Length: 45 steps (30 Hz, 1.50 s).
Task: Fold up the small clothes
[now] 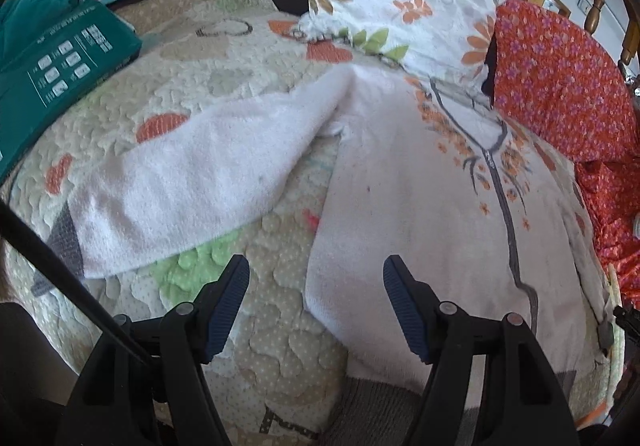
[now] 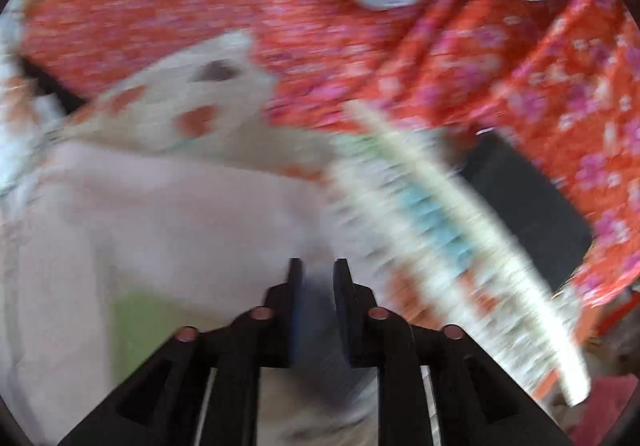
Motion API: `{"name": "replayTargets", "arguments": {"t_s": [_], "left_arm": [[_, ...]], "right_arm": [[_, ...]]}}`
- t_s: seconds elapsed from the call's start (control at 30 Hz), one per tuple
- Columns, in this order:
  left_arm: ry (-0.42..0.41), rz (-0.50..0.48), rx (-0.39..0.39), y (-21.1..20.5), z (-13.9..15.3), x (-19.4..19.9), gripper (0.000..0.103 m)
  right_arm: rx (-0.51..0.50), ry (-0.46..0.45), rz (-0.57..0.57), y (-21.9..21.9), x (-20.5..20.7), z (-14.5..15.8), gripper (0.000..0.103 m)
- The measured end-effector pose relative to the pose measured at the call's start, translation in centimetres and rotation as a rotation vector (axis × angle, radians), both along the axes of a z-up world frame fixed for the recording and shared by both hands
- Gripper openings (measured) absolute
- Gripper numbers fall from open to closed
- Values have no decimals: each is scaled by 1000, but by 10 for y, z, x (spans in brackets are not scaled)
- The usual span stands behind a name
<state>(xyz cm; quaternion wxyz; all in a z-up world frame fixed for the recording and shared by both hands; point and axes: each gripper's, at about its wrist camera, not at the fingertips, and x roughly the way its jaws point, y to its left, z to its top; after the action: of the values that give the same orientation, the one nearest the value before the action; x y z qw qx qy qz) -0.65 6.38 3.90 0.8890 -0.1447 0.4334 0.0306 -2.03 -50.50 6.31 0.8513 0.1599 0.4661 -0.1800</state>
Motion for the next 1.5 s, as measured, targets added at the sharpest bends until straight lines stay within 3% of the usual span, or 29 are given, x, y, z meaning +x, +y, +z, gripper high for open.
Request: {"name": "replayTargets", "arguments": {"t_s": [0.07, 0.23, 0.33, 0.43, 0.5, 0.53, 0.57, 0.6, 0.67, 0.8, 0.97, 1.07, 1.13, 1.2, 1.23, 1.27, 1.33, 1.37, 1.43, 1.5], "left_arm": [[27, -20, -34, 0, -5, -4, 69], [117, -66, -173, -1, -30, -20, 68], [115, -72, -163, -14, -38, -34, 68], [104, -136, -89, -39, -38, -45, 68], [108, -182, -68, -55, -41, -54, 56], [99, -176, -19, -61, -40, -58, 43], [93, -189, 22, -67, -38, -62, 17], [103, -214, 14, -68, -36, -63, 7], [107, -186, 2, -61, -29, -66, 7], [98, -141, -27, -39, -12, -91, 7], [108, -118, -29, -20, -10, -136, 7], [118, -123, -72, -12, -12, -145, 8], [101, -138, -88, -10, -4, -149, 9], [51, -148, -74, -10, 11, -152, 18], [24, -150, -62, -11, 21, -151, 35], [-7, -150, -57, -12, 30, -149, 52], [-61, -147, -46, -16, 44, -136, 67], [-76, -145, -37, -20, 50, -128, 68], [-97, -168, -15, -29, 58, -102, 70], [-109, -204, 8, -40, 62, -74, 73]], "right_arm": [[119, -36, 118, 33, -12, -4, 50], [363, -5, 277, 94, -32, -56, 51], [277, -52, 302, 121, -50, -54, 54], [403, -68, 323, 121, -58, -60, 54], [329, -98, 316, 145, -73, -63, 54], [272, -98, 328, 154, -76, -62, 53], [239, -92, 336, 159, -77, -60, 48], [226, -91, 345, 163, -78, -58, 32], [249, -81, 354, 162, -76, -56, 12], [342, -82, 311, 149, -85, -52, 10], [427, -42, 336, 154, -132, -52, 9], [441, 10, 349, 165, -146, -61, 10], [464, -26, 353, 164, -150, -51, 13], [458, -95, 368, 154, -153, -24, 14], [433, -123, 365, 148, -154, -12, 14], [399, -163, 358, 136, -155, 5, 21], [337, -227, 307, 108, -155, 31, 48], [284, -249, 255, 89, -153, 43, 61], [151, -231, 186, 61, -144, 55, 62], [27, -153, 177, 42, -126, 54, 62]]}}
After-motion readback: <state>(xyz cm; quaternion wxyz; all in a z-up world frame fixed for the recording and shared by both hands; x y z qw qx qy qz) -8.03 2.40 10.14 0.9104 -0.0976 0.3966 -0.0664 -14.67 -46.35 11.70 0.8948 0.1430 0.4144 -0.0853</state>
